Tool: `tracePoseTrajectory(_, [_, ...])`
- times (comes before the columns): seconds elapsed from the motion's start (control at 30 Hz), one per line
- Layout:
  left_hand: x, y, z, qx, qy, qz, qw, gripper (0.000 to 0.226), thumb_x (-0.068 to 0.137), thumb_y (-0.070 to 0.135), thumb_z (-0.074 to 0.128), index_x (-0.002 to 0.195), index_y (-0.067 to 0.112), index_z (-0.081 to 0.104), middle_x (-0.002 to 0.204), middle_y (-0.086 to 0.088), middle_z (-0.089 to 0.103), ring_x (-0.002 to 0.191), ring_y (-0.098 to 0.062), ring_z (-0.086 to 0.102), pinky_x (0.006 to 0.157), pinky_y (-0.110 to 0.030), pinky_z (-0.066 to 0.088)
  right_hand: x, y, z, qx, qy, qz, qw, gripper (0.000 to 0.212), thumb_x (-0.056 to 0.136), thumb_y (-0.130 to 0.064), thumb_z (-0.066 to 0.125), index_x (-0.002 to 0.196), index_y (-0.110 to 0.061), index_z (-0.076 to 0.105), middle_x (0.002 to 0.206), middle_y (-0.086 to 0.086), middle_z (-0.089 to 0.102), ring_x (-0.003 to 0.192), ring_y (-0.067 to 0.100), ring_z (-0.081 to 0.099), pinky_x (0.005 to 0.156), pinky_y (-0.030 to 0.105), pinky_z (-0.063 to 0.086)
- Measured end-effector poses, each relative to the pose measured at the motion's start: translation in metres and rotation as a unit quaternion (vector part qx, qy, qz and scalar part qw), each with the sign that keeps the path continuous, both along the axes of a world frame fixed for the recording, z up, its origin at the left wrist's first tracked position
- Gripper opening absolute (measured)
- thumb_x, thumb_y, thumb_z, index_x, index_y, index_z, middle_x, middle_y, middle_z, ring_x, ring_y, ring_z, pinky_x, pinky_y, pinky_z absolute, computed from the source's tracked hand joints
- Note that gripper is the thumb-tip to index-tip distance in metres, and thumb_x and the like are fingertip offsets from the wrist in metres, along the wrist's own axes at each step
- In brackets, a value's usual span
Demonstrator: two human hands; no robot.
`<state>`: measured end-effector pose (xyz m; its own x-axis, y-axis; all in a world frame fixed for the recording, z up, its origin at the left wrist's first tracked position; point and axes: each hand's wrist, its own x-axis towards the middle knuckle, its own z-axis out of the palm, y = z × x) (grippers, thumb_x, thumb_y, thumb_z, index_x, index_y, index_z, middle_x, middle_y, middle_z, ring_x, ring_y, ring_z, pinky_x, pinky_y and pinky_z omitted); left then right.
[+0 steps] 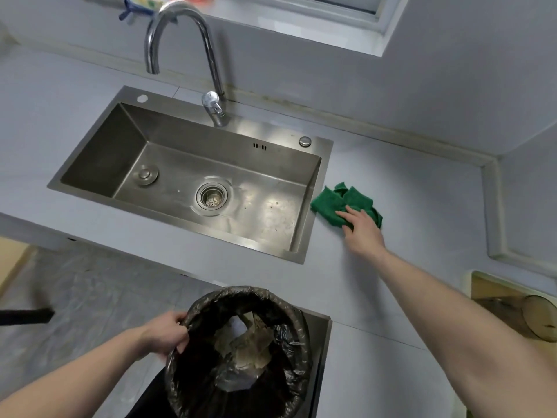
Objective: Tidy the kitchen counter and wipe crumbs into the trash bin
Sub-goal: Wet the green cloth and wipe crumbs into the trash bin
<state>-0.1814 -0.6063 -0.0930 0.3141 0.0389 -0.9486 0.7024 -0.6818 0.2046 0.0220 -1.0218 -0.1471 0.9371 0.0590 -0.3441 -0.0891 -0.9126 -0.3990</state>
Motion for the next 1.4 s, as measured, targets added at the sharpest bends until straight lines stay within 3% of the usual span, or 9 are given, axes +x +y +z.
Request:
tracePoseTrajectory(0.13, [-0.008, -0.003, 0.000, 0.002, -0.004, 0.011, 1.000, 0.039, 0.073, -0.011, 0.054, 0.107, 0.006, 0.067, 0.084, -0.014, 0.064, 0.074, -0.030, 0.064, 0.055, -0.031, 0.056, -0.027, 0.012, -0.001, 0.003, 0.005, -0.009, 1.000, 0.047, 0.104, -0.019, 0.050, 0.149, -0.034, 0.050, 0.163, -0.009, 0.033, 0.155, 0.027, 0.018, 0.127, 0.043, 0.014])
tracePoseTrajectory(0.27, [-0.011, -0.002, -0.004, -0.011, -0.002, 0.023, 1.000, 0.045, 0.076, -0.011, 0.054, 0.114, 0.009, 0.066, 0.099, -0.020, 0.068, 0.086, -0.033, 0.069, 0.072, -0.041, 0.062, -0.036, 0.020, -0.003, 0.012, 0.006, -0.023, 1.000, 0.047, 0.104, -0.020, 0.050, 0.148, -0.035, 0.050, 0.163, -0.009, 0.033, 0.155, 0.026, 0.018, 0.127, 0.044, 0.013])
tracePoseTrajectory(0.53, [-0.018, -0.010, -0.012, -0.021, 0.019, 0.019, 0.999, 0.046, 0.075, -0.012, 0.051, 0.117, 0.003, 0.065, 0.092, -0.016, 0.067, 0.089, -0.035, 0.072, 0.061, -0.033, 0.061, -0.057, 0.031, -0.009, 0.011, -0.007, -0.032, 0.999, 0.047, 0.102, -0.020, 0.052, 0.147, -0.035, 0.052, 0.162, -0.009, 0.036, 0.153, 0.027, 0.022, 0.126, 0.044, 0.016])
tracePoseTrajectory(0.67, [-0.031, -0.008, -0.018, -0.024, 0.037, 0.029, 0.999, 0.048, 0.079, -0.013, 0.050, 0.122, 0.004, 0.062, 0.115, -0.025, 0.067, 0.101, -0.041, 0.071, 0.079, -0.048, 0.064, -0.064, 0.037, -0.009, 0.010, -0.015, -0.030, 0.999, 0.046, 0.102, -0.020, 0.052, 0.146, -0.034, 0.054, 0.160, -0.008, 0.039, 0.152, 0.027, 0.024, 0.126, 0.041, 0.016])
tracePoseTrajectory(0.9, [-0.040, -0.015, -0.032, -0.008, 0.028, 0.080, 0.996, 0.042, 0.084, -0.010, 0.046, 0.119, 0.007, 0.062, 0.095, -0.015, 0.065, 0.087, -0.030, 0.066, 0.084, -0.048, 0.063, -0.114, 0.071, -0.008, 0.025, -0.023, -0.050, 0.998, 0.043, 0.101, -0.012, 0.052, 0.137, -0.031, 0.062, 0.154, -0.009, 0.047, 0.150, 0.022, 0.030, 0.125, 0.035, 0.018])
tracePoseTrajectory(1.0, [-0.037, -0.028, -0.034, -0.004, -0.001, 0.100, 0.995, 0.035, 0.086, -0.008, 0.044, 0.114, 0.004, 0.063, 0.091, -0.016, 0.063, 0.083, -0.030, 0.064, 0.082, -0.047, 0.062, -0.152, 0.094, -0.003, 0.032, -0.019, -0.072, 0.997, 0.044, 0.098, -0.006, 0.050, 0.131, -0.030, 0.067, 0.149, -0.012, 0.054, 0.147, 0.018, 0.036, 0.122, 0.033, 0.027])
tracePoseTrajectory(1.13, [-0.036, -0.033, -0.033, 0.000, -0.020, 0.106, 0.994, 0.023, 0.089, -0.005, 0.044, 0.093, 0.011, 0.061, 0.078, -0.011, 0.061, 0.068, -0.024, 0.061, 0.077, -0.045, 0.061, -0.225, 0.137, 0.006, 0.057, -0.001, -0.009, 0.998, 0.044, 0.092, -0.007, 0.053, 0.120, -0.035, 0.069, 0.137, -0.019, 0.062, 0.139, 0.010, 0.048, 0.113, 0.031, 0.041])
tracePoseTrajectory(1.23, [-0.038, -0.029, -0.032, -0.004, -0.023, 0.098, 0.995, 0.021, 0.094, 0.003, 0.043, 0.097, 0.009, 0.063, 0.080, -0.013, 0.065, 0.074, -0.030, 0.067, 0.078, -0.049, 0.062, -0.264, 0.164, 0.010, 0.108, 0.035, 0.050, 0.992, 0.038, 0.091, -0.016, 0.048, 0.117, -0.036, 0.068, 0.126, -0.017, 0.067, 0.117, 0.015, 0.063, 0.098, 0.030, 0.049])
tracePoseTrajectory(1.4, [-0.042, -0.015, -0.029, 0.001, -0.007, 0.079, 0.997, 0.031, 0.082, -0.007, 0.046, 0.102, 0.006, 0.065, 0.086, -0.017, 0.066, 0.081, -0.035, 0.067, 0.080, -0.053, 0.062, -0.262, 0.159, 0.027, 0.166, 0.021, -0.066, 0.984, 0.033, 0.092, -0.015, 0.052, 0.111, -0.035, 0.072, 0.115, -0.018, 0.072, 0.110, 0.009, 0.064, 0.098, 0.024, 0.046])
